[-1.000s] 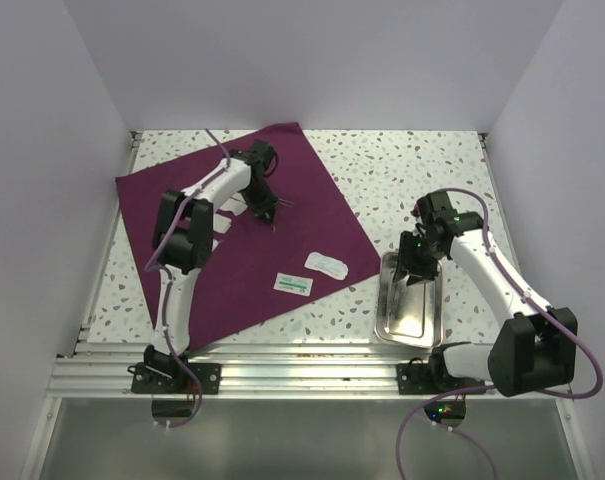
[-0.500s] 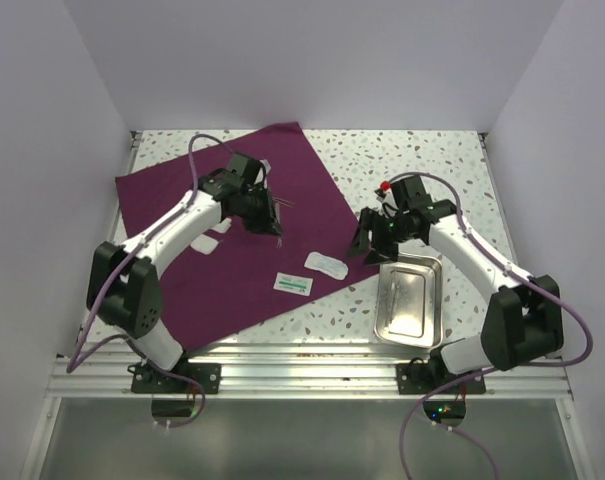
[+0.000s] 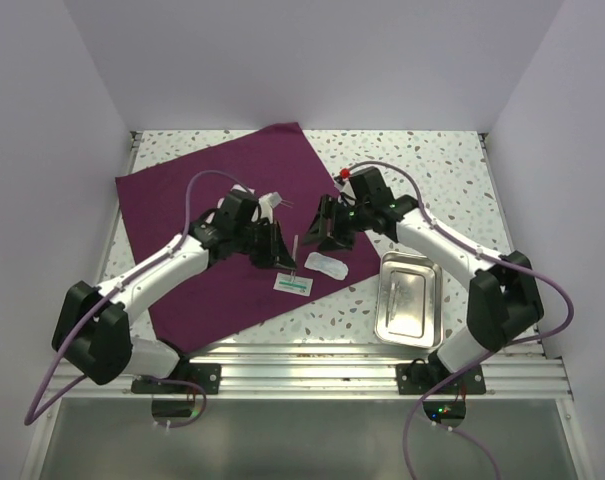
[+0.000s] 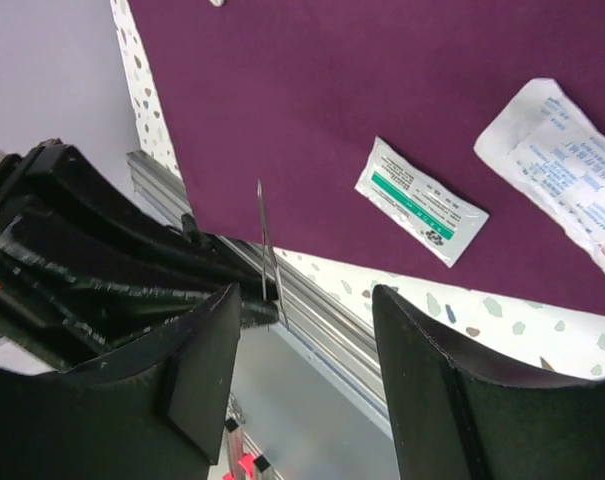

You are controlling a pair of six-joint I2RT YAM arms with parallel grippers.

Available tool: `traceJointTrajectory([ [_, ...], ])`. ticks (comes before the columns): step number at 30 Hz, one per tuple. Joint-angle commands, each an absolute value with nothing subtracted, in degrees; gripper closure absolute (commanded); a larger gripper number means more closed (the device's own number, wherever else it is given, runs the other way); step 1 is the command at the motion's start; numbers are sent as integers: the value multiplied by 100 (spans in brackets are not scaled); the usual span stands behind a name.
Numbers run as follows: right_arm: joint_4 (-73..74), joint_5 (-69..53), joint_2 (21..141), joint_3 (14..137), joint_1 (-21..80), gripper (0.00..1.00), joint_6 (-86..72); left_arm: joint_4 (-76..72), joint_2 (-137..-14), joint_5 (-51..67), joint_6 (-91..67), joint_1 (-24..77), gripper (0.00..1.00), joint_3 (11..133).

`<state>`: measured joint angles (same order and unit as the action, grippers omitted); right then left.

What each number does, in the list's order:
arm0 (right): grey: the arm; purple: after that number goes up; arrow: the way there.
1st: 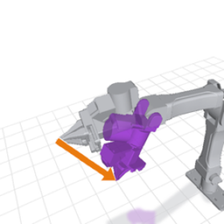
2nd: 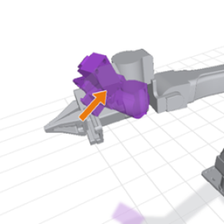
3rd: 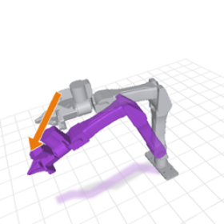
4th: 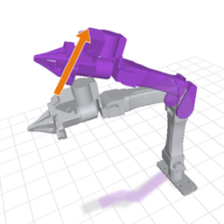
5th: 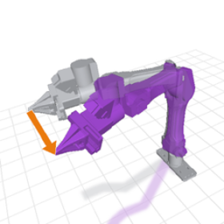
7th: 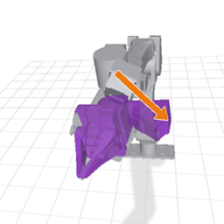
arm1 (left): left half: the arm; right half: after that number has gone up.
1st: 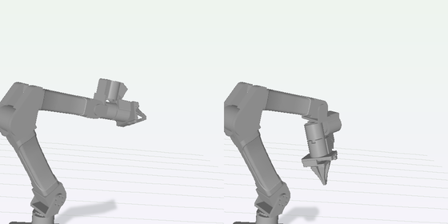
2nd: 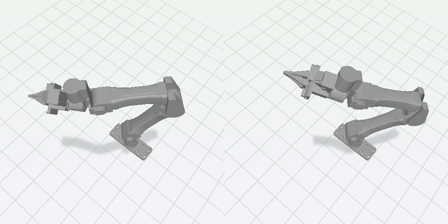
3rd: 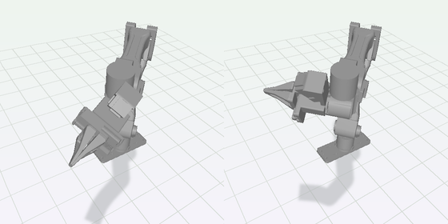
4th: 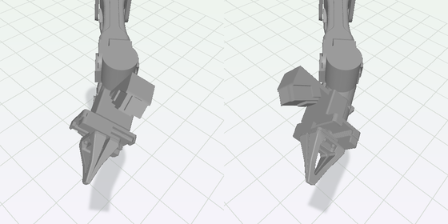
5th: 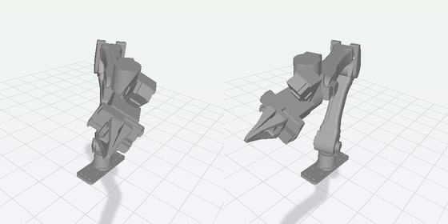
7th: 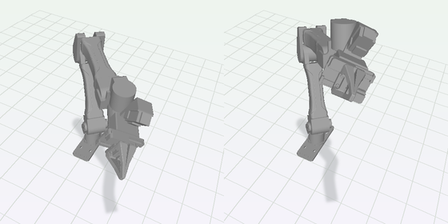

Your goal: Prepare the surgical pack

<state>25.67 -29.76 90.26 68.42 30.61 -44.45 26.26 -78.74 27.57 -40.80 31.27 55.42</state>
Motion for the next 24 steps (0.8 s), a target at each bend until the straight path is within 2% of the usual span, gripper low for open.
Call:
traceJointTrajectory([
  [1,2338,-2962,9079,6996,3173,42,-4632,2101,-7620,2883,-4298,3252,100,5555],
  [6,2268,-3041,9228,6996,3261,45,-4623,1995,-7690,2900,-4430,3445,100,5616],
  [9,2250,-3050,9290,6970,3278,51,-4623,1952,-7760,2918,-4465,3542,100,5695],
  [12,2311,-3050,9369,6935,3278,64,-4588,1907,-7805,2979,-4482,3595,100,5765],
  [13,2338,-3067,9369,6917,3287,81,-4562,1881,-7813,2988,-4482,3603,100,5774],
  [15,2556,-3033,9343,6934,3278,100,-4404,1924,-7857,2953,-4448,3595,100,5836],
  [16,2732,-2928,9317,6961,3270,100,-4316,2003,-7875,2901,-4412,3595,96,5871],
  [17,2934,-2657,9238,7004,3226,100,-4046,2143,-7892,2570,-4360,3586,79,6010],
  [18,3388,-2489,9203,7074,3191,100,-3895,2336,-7910,2436,-4342,3551,44,6073],
  [19,3645,-2331,9141,7101,3034,100,-3737,2373,-7928,2339,-4324,3499,35,6108],
  [21,4477,-1611,8948,7128,2814,100,-3280,2687,-8059,1988,-4350,3358,21,6327],
  [24,5270,-768,8615,6884,2217,100,-2752,3144,-8375,1478,-4386,3015,17,6775],
])
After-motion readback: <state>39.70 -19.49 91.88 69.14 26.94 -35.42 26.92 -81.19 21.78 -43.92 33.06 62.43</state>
